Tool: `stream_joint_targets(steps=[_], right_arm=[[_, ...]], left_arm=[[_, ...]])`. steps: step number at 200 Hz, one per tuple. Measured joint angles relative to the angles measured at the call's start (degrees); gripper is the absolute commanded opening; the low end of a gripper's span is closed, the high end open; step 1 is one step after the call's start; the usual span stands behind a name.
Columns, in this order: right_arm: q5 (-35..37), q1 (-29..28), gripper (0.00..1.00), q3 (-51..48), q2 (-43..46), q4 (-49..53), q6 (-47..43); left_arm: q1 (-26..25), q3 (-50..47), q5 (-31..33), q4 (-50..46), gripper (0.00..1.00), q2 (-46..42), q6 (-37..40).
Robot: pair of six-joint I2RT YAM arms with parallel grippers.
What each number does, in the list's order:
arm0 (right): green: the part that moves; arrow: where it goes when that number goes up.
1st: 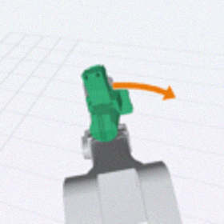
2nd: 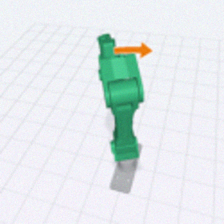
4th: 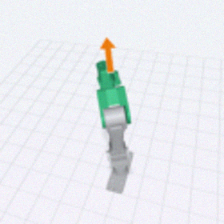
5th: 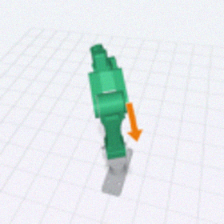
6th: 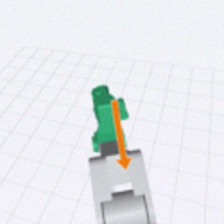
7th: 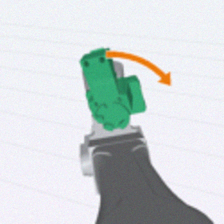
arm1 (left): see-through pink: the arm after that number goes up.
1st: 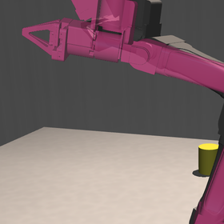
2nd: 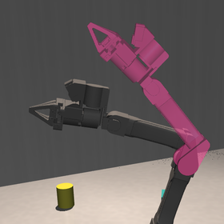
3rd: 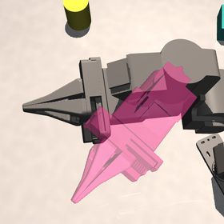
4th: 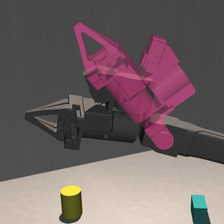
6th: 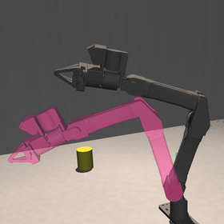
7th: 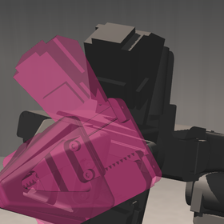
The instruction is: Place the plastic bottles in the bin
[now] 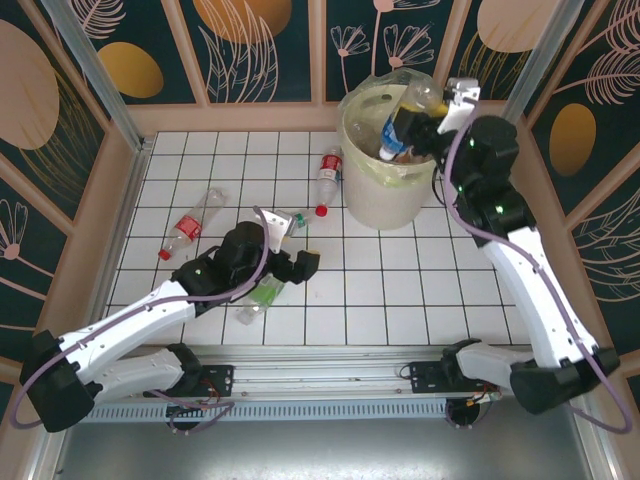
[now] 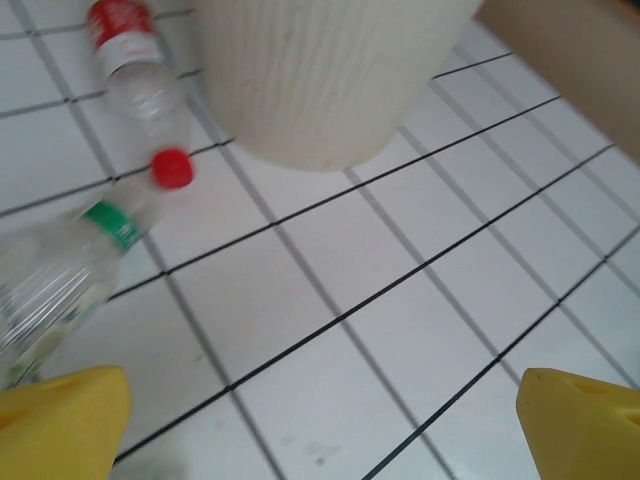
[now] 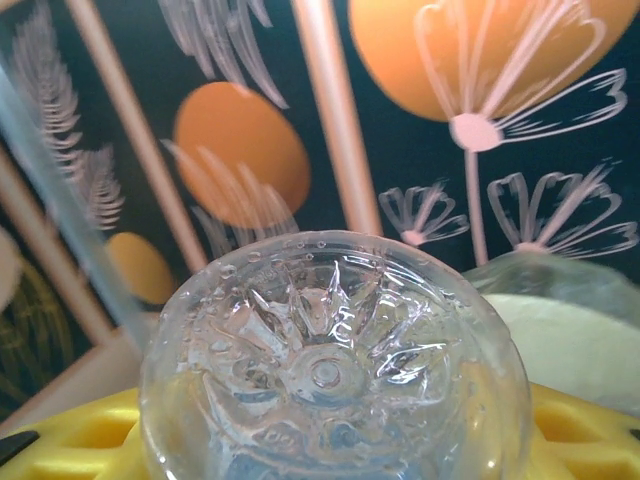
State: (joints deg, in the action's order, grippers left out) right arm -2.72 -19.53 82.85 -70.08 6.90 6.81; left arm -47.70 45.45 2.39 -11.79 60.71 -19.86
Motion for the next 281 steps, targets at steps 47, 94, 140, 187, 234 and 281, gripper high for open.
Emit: stream_joint_targets(steps=[47, 94, 140, 187, 234, 281], right_arm=[[1.7, 5.6, 0.59, 8.8, -13.7, 0.5, -3.5], [2.4, 8.0, 0.58, 14.0, -23.4, 0.6, -5.3], [2.8, 8.2, 0.59, 17.0, -31.1, 0.2, -6.5], [4.1, 8.2, 0.66, 21.2, -35.6, -0.2, -7.7], [4.1, 8.2, 0.67, 23.0, -37.0, 0.3, -7.8], [-1.5, 9.2, 0.66, 22.9, -37.0, -0.2, -4.0]], left_arm=[[0.0, -0.5, 7.7, -10.1, 0.99, -0.1, -6.0], [0.0, -2.2, 12.0, -16.4, 0.99, 0.8, -13.7], [0.0, -4.5, 12.7, -19.7, 0.99, 3.9, -19.1], [0.0, -5.7, 13.1, -21.3, 0.99, 5.5, -22.0], [0.0, -6.3, 13.2, -21.7, 0.99, 5.6, -22.5], [0.0, -7.9, 13.2, -21.6, 0.99, 5.6, -22.9]])
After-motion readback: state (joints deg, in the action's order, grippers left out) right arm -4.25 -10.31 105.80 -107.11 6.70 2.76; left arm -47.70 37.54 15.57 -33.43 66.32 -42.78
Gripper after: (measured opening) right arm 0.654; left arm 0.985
